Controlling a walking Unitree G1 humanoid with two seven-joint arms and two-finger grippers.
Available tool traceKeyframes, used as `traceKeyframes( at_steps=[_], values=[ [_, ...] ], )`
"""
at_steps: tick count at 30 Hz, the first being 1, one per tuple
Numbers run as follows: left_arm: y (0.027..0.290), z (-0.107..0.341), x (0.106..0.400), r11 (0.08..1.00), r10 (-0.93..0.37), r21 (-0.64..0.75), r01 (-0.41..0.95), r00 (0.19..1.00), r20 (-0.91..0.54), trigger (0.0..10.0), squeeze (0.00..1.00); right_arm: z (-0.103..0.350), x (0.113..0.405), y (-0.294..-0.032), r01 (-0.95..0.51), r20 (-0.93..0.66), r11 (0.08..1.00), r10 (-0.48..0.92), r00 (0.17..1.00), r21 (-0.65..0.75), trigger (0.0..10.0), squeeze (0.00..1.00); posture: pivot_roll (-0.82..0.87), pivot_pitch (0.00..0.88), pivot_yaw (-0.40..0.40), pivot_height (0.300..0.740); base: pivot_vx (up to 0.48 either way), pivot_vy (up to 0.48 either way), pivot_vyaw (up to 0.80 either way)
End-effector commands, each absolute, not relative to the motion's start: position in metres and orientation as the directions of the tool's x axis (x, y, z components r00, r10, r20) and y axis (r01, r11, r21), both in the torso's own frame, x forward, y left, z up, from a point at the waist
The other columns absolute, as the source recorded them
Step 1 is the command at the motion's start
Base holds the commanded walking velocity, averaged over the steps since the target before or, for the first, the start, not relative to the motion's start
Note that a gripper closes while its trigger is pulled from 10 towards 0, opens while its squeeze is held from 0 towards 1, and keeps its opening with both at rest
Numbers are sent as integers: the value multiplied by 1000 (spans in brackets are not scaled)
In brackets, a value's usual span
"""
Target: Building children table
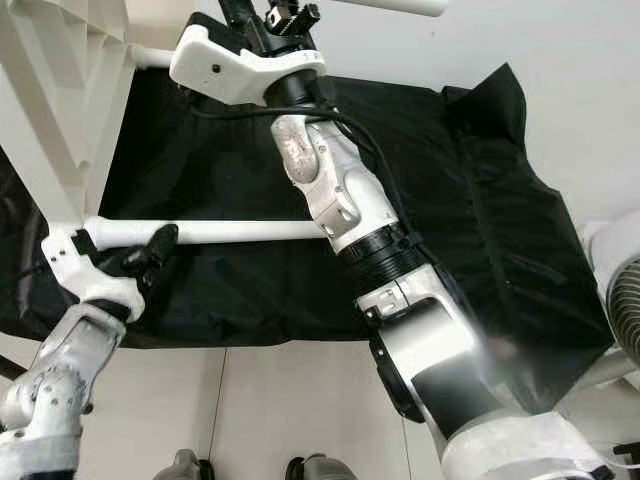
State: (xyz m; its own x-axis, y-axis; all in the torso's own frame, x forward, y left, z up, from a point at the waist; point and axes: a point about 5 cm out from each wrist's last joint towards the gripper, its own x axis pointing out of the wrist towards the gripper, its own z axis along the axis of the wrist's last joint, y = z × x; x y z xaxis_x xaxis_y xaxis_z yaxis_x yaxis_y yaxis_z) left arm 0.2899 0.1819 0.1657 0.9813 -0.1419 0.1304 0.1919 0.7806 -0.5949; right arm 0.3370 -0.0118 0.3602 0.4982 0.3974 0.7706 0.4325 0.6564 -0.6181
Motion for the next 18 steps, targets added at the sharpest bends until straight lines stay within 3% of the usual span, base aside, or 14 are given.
traceKeyframes(
  at_steps=[1,8,12,18],
  values=[
    [181,160,294,791,-122,-590,159,987,103,10000,0,334,352,-18,328,717,722,324,618,-609,0,0,4,169,-59,740,0,0,0],
    [177,157,301,800,-128,-580,155,988,87,10000,0,327,353,-17,334,724,746,275,633,-576,0,0,-11,171,-50,740,0,0,0],
    [179,144,301,812,-122,-576,98,993,-3,10000,0,326,347,-53,329,729,769,246,639,-548,0,0,-24,170,-39,740,0,0,0],
    [182,137,299,820,-108,-568,72,994,-30,10000,0,316,346,-68,316,723,795,210,658,-518,0,0,-25,172,-35,740,0,0,0]
  ],
)
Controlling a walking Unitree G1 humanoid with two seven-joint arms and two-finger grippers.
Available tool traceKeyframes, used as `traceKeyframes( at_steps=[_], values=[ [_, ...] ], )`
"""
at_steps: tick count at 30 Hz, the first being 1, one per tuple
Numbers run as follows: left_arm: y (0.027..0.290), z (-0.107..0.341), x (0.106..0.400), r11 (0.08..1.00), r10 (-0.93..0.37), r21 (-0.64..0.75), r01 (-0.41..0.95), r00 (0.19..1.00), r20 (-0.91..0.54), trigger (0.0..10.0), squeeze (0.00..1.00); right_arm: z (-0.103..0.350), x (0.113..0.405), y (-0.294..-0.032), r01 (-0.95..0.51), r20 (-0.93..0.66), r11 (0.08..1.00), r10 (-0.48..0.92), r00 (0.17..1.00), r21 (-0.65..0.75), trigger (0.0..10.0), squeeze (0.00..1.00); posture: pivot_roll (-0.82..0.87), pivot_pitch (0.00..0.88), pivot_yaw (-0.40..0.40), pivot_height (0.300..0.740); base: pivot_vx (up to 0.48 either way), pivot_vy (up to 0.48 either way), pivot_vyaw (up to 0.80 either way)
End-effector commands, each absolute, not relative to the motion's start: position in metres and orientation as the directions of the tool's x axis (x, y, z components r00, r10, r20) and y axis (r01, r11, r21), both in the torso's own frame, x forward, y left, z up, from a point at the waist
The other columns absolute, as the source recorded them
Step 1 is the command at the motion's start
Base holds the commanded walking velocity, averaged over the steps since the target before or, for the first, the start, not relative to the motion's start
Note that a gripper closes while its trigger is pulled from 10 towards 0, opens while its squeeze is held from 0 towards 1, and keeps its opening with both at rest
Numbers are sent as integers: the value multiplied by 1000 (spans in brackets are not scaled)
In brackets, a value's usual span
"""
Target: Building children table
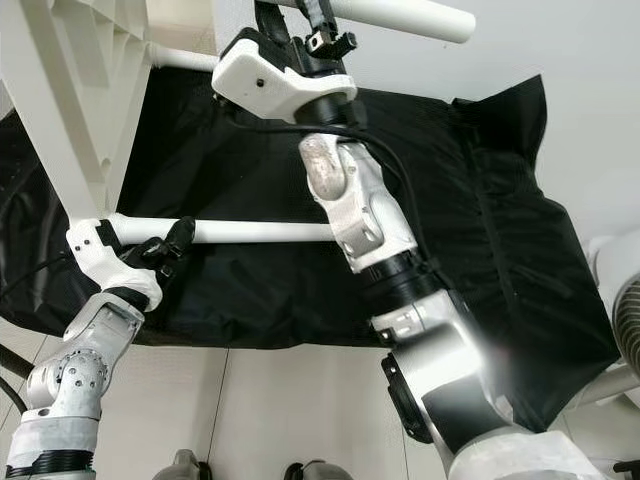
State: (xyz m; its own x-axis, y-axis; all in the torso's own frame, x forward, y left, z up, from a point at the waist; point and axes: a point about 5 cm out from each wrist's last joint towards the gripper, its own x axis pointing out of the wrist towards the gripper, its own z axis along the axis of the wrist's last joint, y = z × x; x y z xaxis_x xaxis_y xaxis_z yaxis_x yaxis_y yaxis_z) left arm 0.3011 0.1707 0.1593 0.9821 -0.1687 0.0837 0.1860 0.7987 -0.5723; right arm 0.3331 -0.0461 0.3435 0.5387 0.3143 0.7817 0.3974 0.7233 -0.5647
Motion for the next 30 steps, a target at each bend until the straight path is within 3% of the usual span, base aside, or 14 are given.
traceKeyframes(
  at_steps=[1,10,14,21,23,24,25,26,27,28,29,30],
  values=[
    [182,137,299,820,-108,-568,72,994,-30,10000,0,316,346,-68,316,723,795,210,658,-518,0,0,-25,172,-35,740,0,0,0],
    [184,135,305,844,-50,-537,-3,995,-83,10000,0,306,346,-86,296,720,847,138,680,-442,0,0,-46,169,-15,740,0,0,0],
    [186,134,302,857,-49,-515,-6,994,-93,10000,0,305,344,-109,308,715,878,53,697,-366,0,0,-56,167,-7,740,0,0,0],
    [182,142,312,853,-53,-522,11,996,-66,10000,0,289,345,-119,331,700,843,74,711,-425,0,0,-58,166,-4,740,0,0,0],
    [181,144,313,851,-59,-525,19,996,-60,10000,0,285,346,-120,347,694,815,92,714,-464,588,0,-58,166,-4,740,0,0,0],
    [180,144,314,848,-65,-529,25,996,-56,10000,0,278,347,-121,346,683,799,109,722,-493,5373,0,-58,165,-5,740,0,0,0],
    [180,144,314,848,-65,-529,25,996,-56,10000,0,278,347,-121,346,683,799,109,722,-493,5373,0,-58,165,-5,740,0,0,0],
    [179,143,313,847,-79,-530,38,995,-55,10000,0,308,325,-123,359,698,769,153,700,-529,10000,0,-62,164,-1,740,0,0,0],
    [178,142,311,847,-104,-527,62,993,-50,10000,0,324,305,-129,355,700,769,163,696,-531,10000,761,-59,165,-2,740,0,0,0],
    [178,142,310,847,-121,-525,78,992,-47,10000,0,334,289,-133,345,702,776,169,692,-528,10000,761,-59,165,-2,740,0,0,0],
    [178,141,308,856,-143,-506,101,989,-45,10000,0,333,282,-136,324,685,778,181,705,-539,10000,1000,-59,165,-2,740,0,0,0],
    [178,140,306,863,-156,-493,114,987,-44,10000,0,328,283,-137,308,670,779,186,719,-546,10000,1000,-59,165,-2,740,0,0,0]
  ],
)
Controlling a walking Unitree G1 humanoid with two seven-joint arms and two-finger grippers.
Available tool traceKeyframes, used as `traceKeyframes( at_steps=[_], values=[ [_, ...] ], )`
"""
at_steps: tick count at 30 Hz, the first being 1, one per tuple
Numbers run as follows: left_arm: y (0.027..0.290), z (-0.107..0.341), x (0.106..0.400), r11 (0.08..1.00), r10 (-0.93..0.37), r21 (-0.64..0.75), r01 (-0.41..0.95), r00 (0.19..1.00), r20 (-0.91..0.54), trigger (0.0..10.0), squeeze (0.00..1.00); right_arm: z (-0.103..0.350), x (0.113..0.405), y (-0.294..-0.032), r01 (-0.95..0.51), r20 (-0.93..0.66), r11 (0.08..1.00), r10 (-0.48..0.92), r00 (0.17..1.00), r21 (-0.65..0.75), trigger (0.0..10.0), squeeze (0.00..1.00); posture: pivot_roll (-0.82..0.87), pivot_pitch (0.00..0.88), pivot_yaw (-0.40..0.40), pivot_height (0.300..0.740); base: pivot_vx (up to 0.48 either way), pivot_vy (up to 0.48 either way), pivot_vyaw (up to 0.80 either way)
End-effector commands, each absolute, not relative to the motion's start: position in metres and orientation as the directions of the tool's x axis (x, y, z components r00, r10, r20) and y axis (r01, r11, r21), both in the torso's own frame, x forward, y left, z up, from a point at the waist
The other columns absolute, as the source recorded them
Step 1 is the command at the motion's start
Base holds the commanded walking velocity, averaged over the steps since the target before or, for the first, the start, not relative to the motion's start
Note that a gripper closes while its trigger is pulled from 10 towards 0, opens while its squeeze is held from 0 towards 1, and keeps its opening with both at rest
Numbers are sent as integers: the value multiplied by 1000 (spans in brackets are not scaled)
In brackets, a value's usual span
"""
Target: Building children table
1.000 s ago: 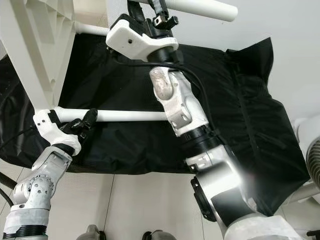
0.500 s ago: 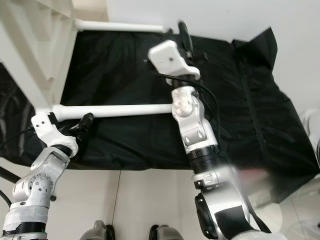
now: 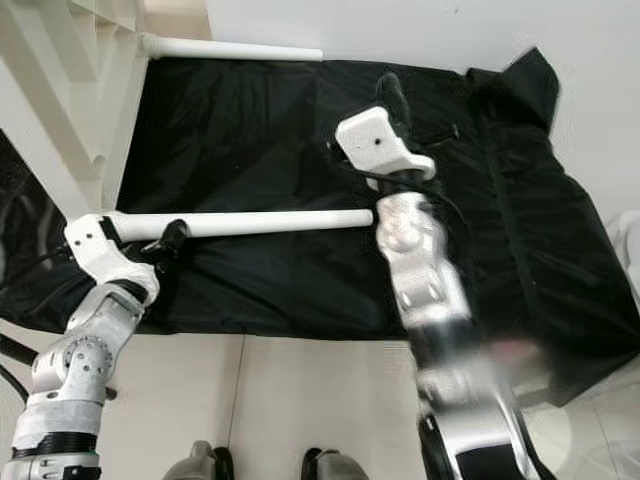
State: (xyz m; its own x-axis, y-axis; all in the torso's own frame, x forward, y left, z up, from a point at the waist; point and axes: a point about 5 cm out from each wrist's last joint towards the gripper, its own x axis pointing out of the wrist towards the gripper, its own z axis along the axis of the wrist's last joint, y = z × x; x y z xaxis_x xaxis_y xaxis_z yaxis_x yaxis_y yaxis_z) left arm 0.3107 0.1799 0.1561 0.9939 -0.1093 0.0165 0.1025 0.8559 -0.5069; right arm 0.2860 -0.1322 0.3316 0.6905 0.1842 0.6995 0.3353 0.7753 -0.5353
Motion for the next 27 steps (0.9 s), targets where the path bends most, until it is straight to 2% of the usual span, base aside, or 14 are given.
traceKeyframes(
  at_steps=[1,3,4,10,11,13,14,18,20,24,27],
  values=[
    [178,140,303,860,-179,-491,135,983,-42,10000,325,320,285,-138,297,652,775,188,735,-558,10000,1000,-56,165,-3,740,0,0,0],
    [178,140,303,860,-179,-491,135,983,-42,10000,325,320,285,-138,297,652,775,188,735,-558,10000,1000,-56,165,-3,740,0,0,0],
    [176,140,298,852,-228,-490,183,973,-33,10000,1000,306,287,-139,263,618,782,189,763,-565,10000,1000,-50,167,-4,740,0,0,0],
    [173,144,282,851,-312,-442,284,950,10,10000,1000,272,291,-142,227,552,768,190,812,-599,10000,1000,-40,170,-9,740,0,0,0],
    [172,146,276,848,-335,-428,313,942,24,10000,0,263,290,-143,205,515,770,181,838,-604,10000,788,-34,173,-12,740,0,0,0],
    [171,148,269,844,-362,-412,343,932,35,10000,0,255,287,-144,178,470,773,170,866,-608,10000,788,-30,173,-14,740,0,0,0],
    [171,151,266,842,-372,-402,361,927,53,10000,0,253,285,-144,169,458,777,167,873,-606,10000,0,-24,175,-18,740,0,0,0],
    [171,159,258,833,-401,-374,407,911,99,10000,0,247,285,-144,146,433,786,166,886,-600,10000,0,-17,178,-22,740,0,0,0],
    [168,170,249,813,-462,-332,478,877,132,10000,0,238,286,-145,108,401,827,149,904,-552,10000,0,6,183,-35,740,0,0,0],
    [166,176,246,800,-495,-313,512,858,139,10000,0,234,287,-145,90,391,849,144,909,-521,10000,0,10,183,-38,740,0,0,0],
    [161,196,239,764,-605,-176,621,784,139,10000,0,214,295,-144,35,321,911,109,941,-412,10000,0,40,181,-54,740,0,0,0]
  ],
)
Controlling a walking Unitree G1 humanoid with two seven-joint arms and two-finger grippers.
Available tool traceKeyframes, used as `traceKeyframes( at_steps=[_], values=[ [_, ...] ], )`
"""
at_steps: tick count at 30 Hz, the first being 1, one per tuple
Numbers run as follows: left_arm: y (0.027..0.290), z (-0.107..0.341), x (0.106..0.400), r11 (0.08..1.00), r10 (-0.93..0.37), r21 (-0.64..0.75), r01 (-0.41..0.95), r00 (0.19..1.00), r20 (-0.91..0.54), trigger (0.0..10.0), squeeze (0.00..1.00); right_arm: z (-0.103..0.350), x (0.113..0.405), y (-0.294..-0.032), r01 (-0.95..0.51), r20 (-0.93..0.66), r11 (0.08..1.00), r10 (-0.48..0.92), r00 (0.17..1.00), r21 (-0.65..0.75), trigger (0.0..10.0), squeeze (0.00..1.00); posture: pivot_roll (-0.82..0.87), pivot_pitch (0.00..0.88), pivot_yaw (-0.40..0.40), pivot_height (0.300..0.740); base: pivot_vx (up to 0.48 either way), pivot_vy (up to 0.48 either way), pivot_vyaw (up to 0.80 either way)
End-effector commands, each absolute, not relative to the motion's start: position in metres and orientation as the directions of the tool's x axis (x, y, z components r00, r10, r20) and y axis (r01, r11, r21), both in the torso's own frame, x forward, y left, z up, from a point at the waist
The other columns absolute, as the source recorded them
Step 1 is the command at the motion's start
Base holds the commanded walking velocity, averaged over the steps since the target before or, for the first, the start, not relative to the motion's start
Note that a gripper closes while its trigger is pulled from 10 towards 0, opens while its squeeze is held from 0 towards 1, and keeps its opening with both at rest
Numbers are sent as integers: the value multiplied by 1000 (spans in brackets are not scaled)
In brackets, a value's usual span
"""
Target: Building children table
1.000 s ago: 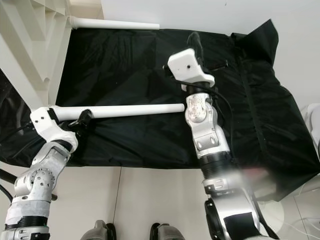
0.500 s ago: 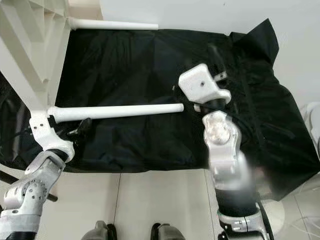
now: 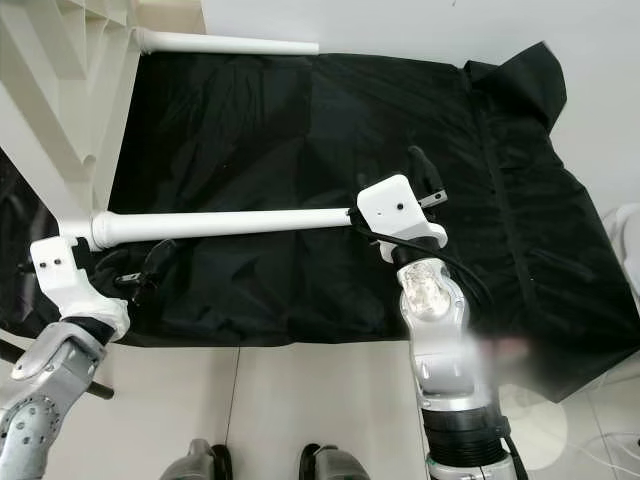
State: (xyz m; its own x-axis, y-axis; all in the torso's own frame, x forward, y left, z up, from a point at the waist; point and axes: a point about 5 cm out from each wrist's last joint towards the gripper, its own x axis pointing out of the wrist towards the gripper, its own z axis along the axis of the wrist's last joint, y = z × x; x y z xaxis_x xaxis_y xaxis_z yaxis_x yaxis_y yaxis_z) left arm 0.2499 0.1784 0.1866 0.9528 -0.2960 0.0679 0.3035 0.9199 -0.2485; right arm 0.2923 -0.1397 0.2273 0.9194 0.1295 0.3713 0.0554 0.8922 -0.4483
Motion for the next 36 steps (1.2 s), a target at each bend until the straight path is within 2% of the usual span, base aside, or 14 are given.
traceKeyframes(
  at_steps=[1,3,6,9,14,16,19,26,32,36],
  values=[
    [161,196,239,764,-605,-176,621,784,139,10000,0,214,295,-144,35,321,911,109,941,-412,10000,0,40,181,-54,740,0,0,0],
    [163,201,240,773,-621,-80,629,776,110,10000,0,207,298,-142,24,288,925,92,953,-378,10000,0,49,181,-57,740,0,0,0],
    [163,200,241,776,-623,-54,629,777,93,10000,0,206,299,-142,22,279,933,85,957,-359,10000,0,49,181,-57,740,0,0,0],
    [177,201,250,805,-592,78,588,804,51,10000,0,200,303,-145,7,252,954,72,965,-300,10000,0,61,177,-52,740,0,0,0],
    [179,202,252,814,-580,89,575,813,49,10000,0,199,304,-145,-5,246,954,82,966,-299,10000,0,61,177,-52,740,0,0,0],
    [192,211,266,869,-491,121,479,866,100,10000,0,199,305,-148,-22,255,956,100,962,-292,10000,0,60,177,-41,740,0,0,0],
    [197,216,274,883,-465,131,450,877,124,10000,0,199,307,-150,-36,255,951,119,960,-309,10000,0,57,176,-34,740,0,0,0],
    [187,217,282,883,-463,154,443,876,136,10000,0,200,307,-158,-67,275,941,164,947,-331,10000,0,55,175,-29,740,0,0,0],
    [181,212,297,872,-465,237,429,876,125,10000,0,204,310,-157,-97,309,928,217,926,-360,10000,0,55,180,-19,740,0,0,0],
    [180,214,308,884,-444,223,410,887,128,10000,0,209,310,-155,-120,325,928,243,914,-354,10000,0,50,191,-15,740,0,0,0]
  ],
)
